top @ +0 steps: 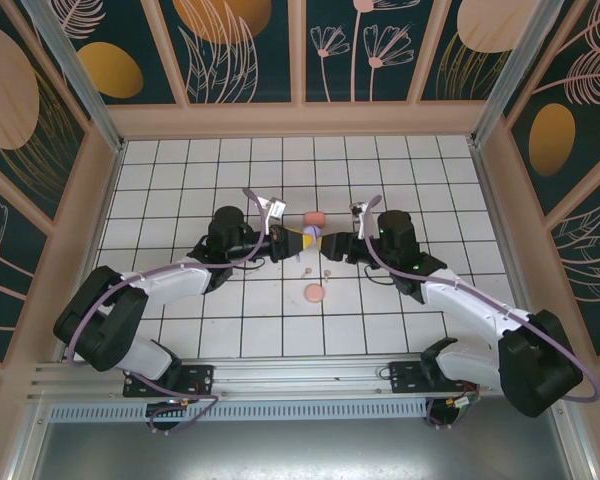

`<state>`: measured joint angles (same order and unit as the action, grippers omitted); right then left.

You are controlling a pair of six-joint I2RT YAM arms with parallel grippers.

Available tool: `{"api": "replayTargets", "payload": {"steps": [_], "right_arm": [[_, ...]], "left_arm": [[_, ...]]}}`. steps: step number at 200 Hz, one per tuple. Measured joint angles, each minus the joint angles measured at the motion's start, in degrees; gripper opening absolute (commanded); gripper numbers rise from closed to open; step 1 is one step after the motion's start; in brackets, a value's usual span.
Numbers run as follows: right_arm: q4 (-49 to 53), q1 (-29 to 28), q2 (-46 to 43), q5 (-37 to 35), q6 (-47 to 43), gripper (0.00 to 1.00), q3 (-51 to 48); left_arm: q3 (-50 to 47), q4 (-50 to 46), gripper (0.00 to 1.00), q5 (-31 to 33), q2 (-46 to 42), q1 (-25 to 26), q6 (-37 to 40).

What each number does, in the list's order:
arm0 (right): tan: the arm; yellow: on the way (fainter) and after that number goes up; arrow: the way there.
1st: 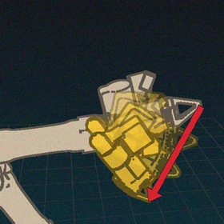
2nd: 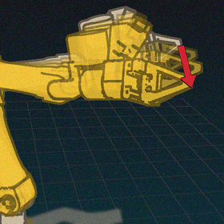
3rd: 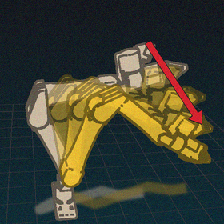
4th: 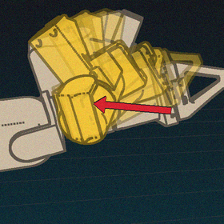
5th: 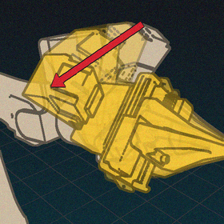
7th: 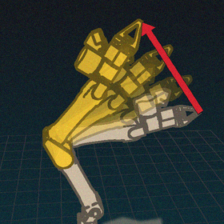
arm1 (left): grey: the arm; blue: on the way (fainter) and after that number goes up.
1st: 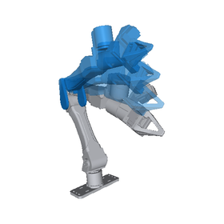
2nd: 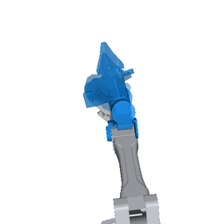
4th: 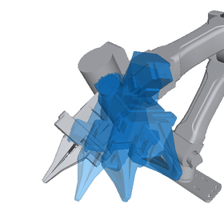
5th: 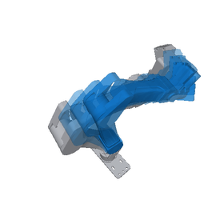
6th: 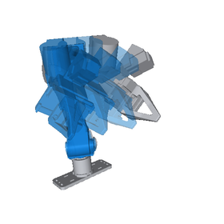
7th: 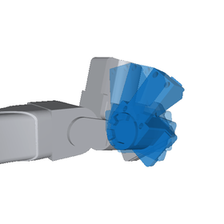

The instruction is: Insert the wireless bluetooth earbuds into the charging case

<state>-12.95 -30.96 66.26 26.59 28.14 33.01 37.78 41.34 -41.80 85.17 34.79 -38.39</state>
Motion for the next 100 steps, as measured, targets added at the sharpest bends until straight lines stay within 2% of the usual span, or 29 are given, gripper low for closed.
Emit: {"api": "replayTargets", "payload": {"steps": [59,100], "right_arm": [[2.9,2.1,-4.0,-1.6,0.9,0.61,-1.8],[2.6,2.1,-6.8,1.9,0.9,0.6,-1.8]], "left_arm": [[-0.2,2.4,0.0,-0.4,-1.0,0.1,-0.5],[-0.4,2.6,0.0,-0.7,-1.0,0.1,-0.9]]}}
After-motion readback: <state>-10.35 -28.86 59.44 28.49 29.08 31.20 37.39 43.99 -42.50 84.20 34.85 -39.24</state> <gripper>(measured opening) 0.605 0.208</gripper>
